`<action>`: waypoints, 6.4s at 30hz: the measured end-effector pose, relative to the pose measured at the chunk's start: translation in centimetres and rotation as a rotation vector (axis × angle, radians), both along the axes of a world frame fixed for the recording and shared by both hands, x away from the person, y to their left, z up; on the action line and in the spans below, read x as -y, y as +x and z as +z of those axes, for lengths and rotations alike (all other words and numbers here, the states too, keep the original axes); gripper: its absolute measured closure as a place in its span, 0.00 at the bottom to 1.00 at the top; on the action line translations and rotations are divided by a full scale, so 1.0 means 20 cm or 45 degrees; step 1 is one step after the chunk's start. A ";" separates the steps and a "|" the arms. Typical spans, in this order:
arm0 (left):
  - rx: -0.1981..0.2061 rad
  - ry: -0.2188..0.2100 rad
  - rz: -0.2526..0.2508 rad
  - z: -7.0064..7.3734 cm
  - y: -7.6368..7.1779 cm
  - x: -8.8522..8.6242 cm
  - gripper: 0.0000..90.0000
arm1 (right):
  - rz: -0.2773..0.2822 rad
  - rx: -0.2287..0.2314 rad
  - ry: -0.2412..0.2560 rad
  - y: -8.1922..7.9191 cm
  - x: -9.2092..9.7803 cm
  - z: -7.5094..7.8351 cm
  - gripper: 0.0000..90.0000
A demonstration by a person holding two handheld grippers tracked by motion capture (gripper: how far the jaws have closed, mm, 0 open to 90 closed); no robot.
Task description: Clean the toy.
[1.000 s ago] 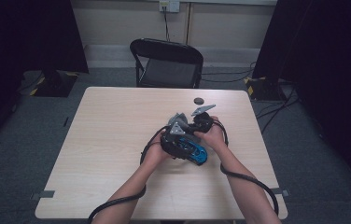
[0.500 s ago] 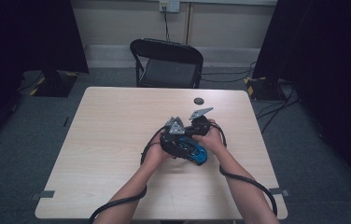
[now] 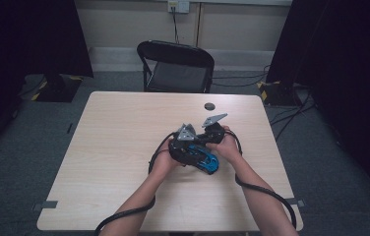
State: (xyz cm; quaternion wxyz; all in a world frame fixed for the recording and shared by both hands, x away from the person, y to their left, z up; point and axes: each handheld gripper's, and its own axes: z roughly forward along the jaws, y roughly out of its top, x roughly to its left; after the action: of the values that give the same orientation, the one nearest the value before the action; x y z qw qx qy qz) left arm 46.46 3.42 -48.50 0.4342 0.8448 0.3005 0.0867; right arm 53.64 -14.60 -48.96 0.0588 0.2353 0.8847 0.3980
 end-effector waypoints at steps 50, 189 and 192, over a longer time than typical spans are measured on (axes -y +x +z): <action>-0.019 0.041 -0.006 0.02 0.01 0.02 0.22 | -0.060 -0.032 0.052 -0.18 0.33 -0.01 0.86; -0.022 0.032 -0.031 0.02 -0.02 0.07 0.22 | -0.086 0.025 0.028 -0.29 0.42 0.01 0.86; -0.023 0.031 -0.028 0.02 -0.02 0.07 0.23 | -0.089 0.018 0.022 -0.30 0.43 0.01 0.86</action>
State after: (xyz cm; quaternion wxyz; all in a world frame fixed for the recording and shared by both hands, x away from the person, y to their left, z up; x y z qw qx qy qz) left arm 45.99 2.00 -48.18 0.4220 0.8540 0.2941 0.0779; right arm 47.65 -23.30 -48.76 0.0770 0.2637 0.8720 0.4052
